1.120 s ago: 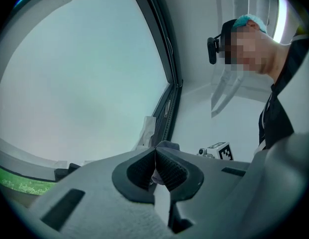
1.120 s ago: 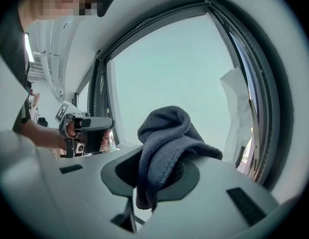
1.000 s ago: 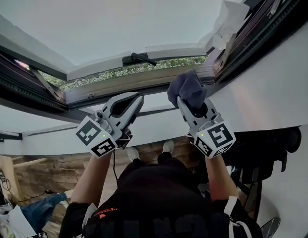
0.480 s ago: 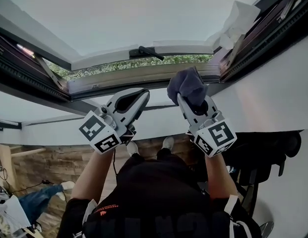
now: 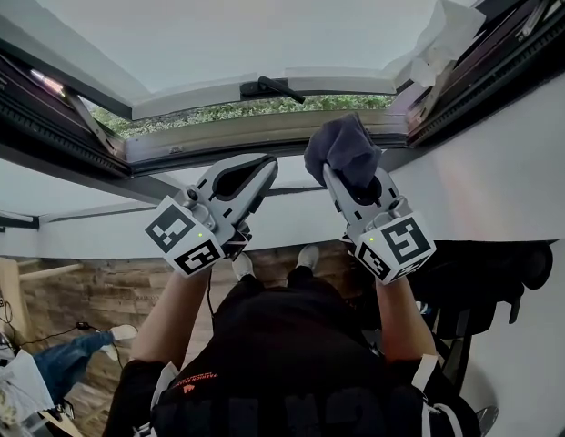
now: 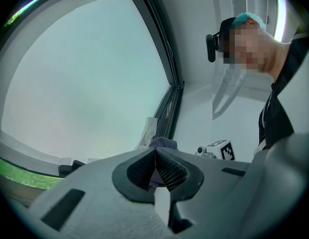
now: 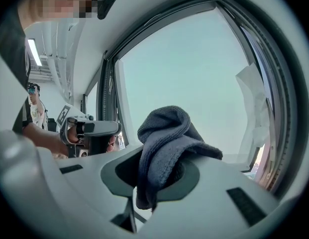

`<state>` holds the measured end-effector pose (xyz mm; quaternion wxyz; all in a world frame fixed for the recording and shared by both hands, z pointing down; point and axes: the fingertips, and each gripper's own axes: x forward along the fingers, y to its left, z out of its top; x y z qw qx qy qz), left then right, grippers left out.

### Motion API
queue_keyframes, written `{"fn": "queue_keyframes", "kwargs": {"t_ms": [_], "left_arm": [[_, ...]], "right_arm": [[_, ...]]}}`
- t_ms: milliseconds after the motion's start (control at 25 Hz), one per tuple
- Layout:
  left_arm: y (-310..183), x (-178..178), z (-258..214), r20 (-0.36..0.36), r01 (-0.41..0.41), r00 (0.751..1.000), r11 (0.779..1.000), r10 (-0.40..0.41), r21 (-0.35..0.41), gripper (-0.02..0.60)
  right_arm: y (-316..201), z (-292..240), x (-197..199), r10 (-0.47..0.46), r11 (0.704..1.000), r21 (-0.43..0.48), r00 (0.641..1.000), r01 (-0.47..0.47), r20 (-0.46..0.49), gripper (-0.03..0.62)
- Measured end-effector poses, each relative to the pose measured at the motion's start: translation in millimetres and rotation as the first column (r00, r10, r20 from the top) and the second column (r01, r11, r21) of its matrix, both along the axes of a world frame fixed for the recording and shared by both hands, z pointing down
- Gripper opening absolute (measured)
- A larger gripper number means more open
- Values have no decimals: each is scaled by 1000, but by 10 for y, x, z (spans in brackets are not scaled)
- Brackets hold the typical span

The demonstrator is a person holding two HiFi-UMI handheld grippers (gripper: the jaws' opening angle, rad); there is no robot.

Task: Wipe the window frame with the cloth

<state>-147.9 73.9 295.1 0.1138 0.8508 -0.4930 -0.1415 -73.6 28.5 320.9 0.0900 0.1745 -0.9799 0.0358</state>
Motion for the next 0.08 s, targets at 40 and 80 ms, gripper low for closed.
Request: {"fn": "queue_keyframes", "kwargs": {"t_ms": [40,80], "left_arm": [[2,7,1,0,-1,1000,1000,1,1,21],[5,14,3,1,-2,1000,1000,2,2,21]], "right_arm": [[4,0,1,-1,1000,1,1000,1,0,52],[8,1,2,-1,1000,2,1000,1,1,52]]}}
